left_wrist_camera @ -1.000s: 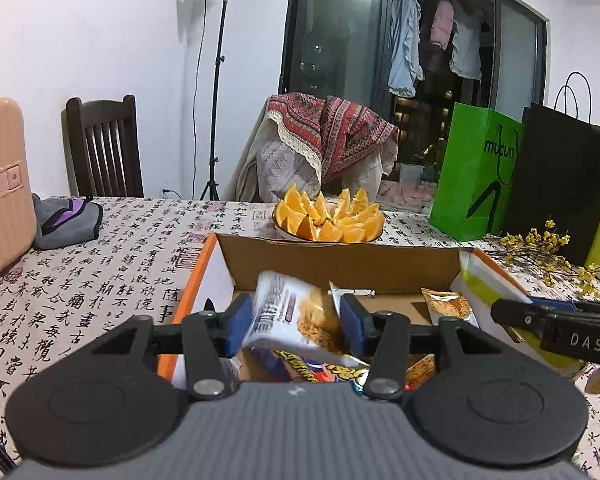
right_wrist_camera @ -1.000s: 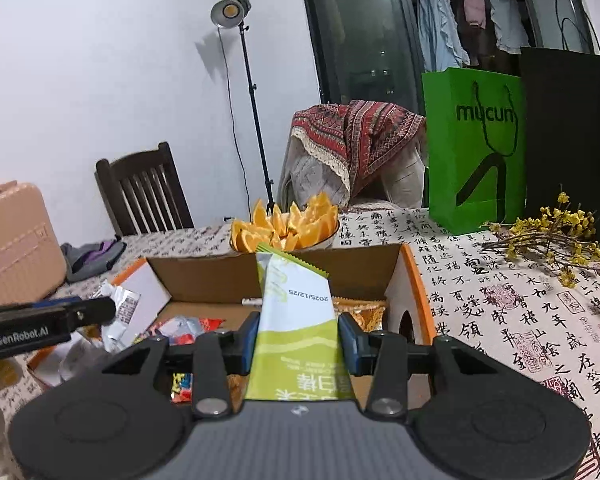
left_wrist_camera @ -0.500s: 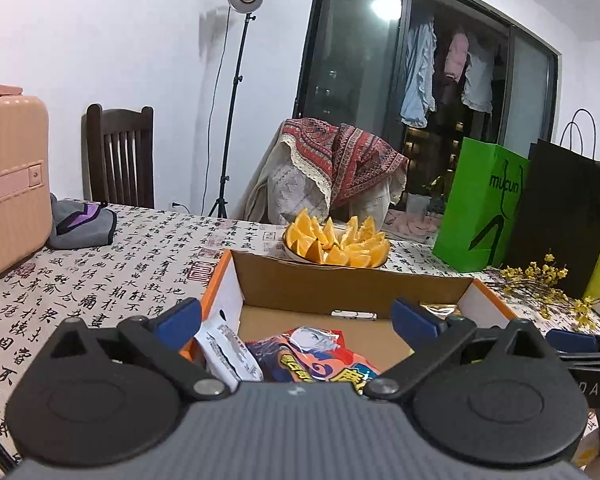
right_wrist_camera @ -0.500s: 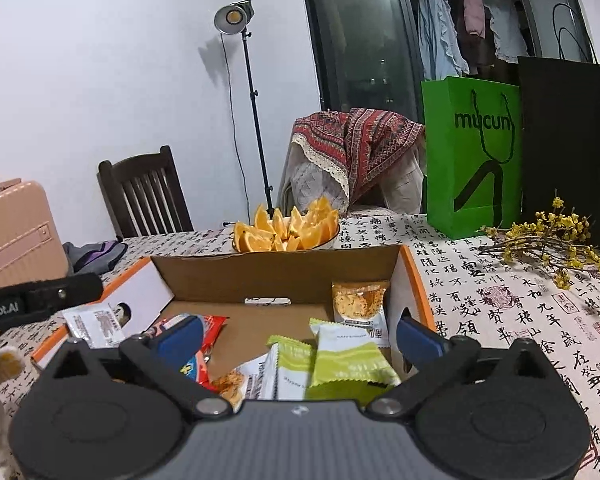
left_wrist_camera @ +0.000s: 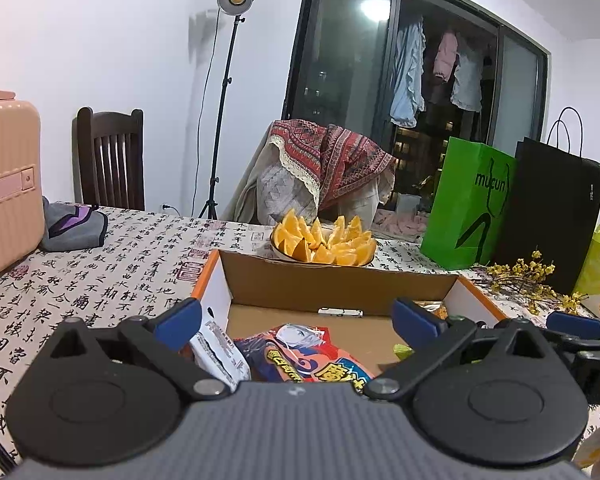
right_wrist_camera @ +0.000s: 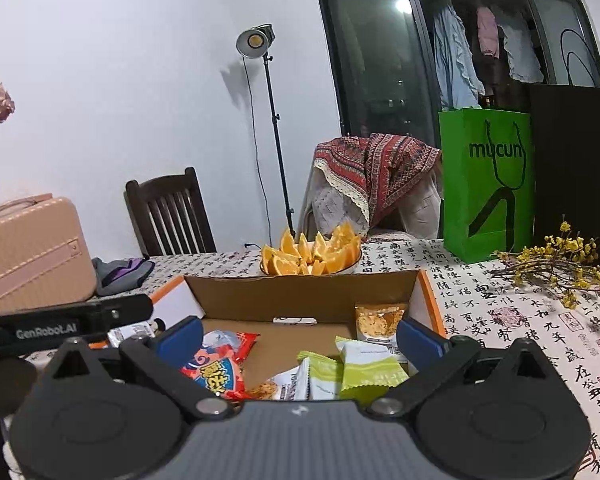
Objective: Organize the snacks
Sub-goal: 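Open both tools inside the box to release the bar and packet, then move both open tools back from the box to the cracker pile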
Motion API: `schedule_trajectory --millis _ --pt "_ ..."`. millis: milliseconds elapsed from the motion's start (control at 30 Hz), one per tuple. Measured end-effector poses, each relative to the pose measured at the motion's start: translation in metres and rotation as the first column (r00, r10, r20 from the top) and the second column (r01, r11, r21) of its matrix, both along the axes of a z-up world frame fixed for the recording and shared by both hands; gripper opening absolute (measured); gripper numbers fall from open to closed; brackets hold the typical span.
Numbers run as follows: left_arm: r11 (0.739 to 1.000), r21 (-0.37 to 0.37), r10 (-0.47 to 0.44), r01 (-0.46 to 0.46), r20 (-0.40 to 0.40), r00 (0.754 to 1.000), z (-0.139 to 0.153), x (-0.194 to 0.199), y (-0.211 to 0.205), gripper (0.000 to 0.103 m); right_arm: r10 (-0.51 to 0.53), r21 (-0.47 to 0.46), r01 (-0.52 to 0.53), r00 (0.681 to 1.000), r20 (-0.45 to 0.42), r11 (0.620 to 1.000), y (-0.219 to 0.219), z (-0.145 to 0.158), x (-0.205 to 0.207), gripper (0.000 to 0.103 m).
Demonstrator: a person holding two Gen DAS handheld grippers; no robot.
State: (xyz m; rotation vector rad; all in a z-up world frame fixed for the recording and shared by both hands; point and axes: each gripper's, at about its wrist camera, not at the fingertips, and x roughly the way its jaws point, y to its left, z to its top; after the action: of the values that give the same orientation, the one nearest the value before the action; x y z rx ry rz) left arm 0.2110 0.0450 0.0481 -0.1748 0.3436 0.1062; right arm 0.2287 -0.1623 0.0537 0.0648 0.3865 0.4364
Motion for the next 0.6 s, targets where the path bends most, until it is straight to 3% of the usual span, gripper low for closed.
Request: schedule_trajectory --millis 300,600 --pt "1.000 0.004 0.028 -0.028 0.015 0.999 0.016 -0.012 0.000 0.103 0.006 -0.030 -0.006 1.000 -0.004 1.000 0.003 0.004 -0.001 0.103" --pt "1.000 0.022 -0.008 0.008 0.004 1.000 0.026 -0.049 -0.011 0.103 0.001 -0.025 -0.002 1.000 -0.008 1.000 -0.013 0.012 -0.047 0.103"
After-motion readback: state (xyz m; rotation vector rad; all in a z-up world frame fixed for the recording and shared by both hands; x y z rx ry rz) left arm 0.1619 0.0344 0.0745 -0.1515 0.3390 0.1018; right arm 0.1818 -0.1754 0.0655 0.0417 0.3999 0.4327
